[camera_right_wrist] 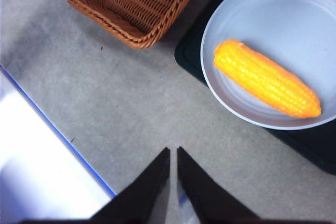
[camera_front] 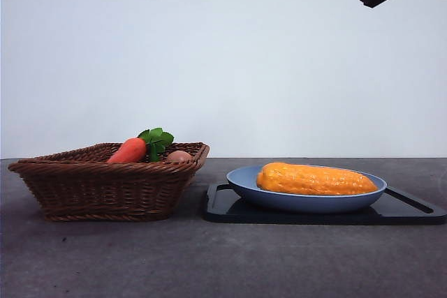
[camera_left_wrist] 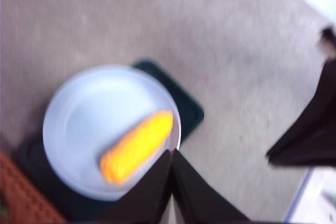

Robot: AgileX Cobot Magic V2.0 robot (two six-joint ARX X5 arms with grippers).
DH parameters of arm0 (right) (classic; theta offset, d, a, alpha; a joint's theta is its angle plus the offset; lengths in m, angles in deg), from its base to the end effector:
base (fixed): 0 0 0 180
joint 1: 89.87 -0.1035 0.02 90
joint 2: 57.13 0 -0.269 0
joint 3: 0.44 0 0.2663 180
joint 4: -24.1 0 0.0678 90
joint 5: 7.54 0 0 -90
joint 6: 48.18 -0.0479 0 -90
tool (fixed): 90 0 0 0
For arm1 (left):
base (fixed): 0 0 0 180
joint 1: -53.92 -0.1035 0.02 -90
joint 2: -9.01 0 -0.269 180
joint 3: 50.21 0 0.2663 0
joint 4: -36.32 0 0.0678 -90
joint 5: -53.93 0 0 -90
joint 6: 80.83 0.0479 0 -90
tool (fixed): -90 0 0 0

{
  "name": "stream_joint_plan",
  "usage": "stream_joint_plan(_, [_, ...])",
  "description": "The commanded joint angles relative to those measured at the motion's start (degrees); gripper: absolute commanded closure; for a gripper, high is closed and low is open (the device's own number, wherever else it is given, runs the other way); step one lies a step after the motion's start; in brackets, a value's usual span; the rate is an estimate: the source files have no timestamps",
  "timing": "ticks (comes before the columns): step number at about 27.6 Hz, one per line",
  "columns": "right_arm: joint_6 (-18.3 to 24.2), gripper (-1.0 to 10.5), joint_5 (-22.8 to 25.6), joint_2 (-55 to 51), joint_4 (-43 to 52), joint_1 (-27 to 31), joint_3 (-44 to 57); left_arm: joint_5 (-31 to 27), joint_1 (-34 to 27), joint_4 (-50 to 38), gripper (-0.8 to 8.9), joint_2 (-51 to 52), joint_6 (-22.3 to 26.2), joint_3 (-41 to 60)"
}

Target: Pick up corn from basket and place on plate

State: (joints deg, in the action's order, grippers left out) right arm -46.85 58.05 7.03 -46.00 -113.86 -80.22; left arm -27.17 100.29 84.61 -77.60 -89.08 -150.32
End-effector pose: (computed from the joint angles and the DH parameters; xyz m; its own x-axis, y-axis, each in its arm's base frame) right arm 0.1966 0.1091 0.3266 0.3153 0.5927 -0.7412 -0.6067 0.7265 0.3228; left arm 0.2414 -0.2639 0.3685 0.4479 -0.6940 -0.5637 0.7380 0.6429 -0.2052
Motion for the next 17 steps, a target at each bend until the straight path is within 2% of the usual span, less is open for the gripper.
stream_joint_plan(1, [0.6,9.5,-0.1,0.5,1.8,-0.2,-1.1,-0.2,-0.4,-2.9,8.09,0.2,2.2,-1.5])
stream_joint_plan(2, [0.6,9.5,-0.1,0.5,2.2,-0.2,-1.1,-0.2,-1.4,-4.0,8.09,0.9,6.3,-1.5])
stream_joint_plan(3, [0.6,9.5,-0.1,0.5,2.5,-0.2,-1.1,-0.4,-2.8,-5.1,8.09,1.8,7.7,-1.5])
stream_joint_plan(9, [0.6,9.5,-0.1,0.5,5.3,-0.2,-1.1,-0.5,-19.3,-8.3,8.09,14.9,10.3,0.3])
stream_joint_plan(12, [0.6,9.5,-0.1,0.5,6.1,-0.2,-1.1,-0.5,-28.7,-11.9,8.09,23.9,10.4,7.4])
stream_joint_plan(17, [0.6,9.5,-0.1,0.5,7.5,-0.2,-1.1,-0.5,-38.7,-20.0,8.09,36.2,11.0,21.6])
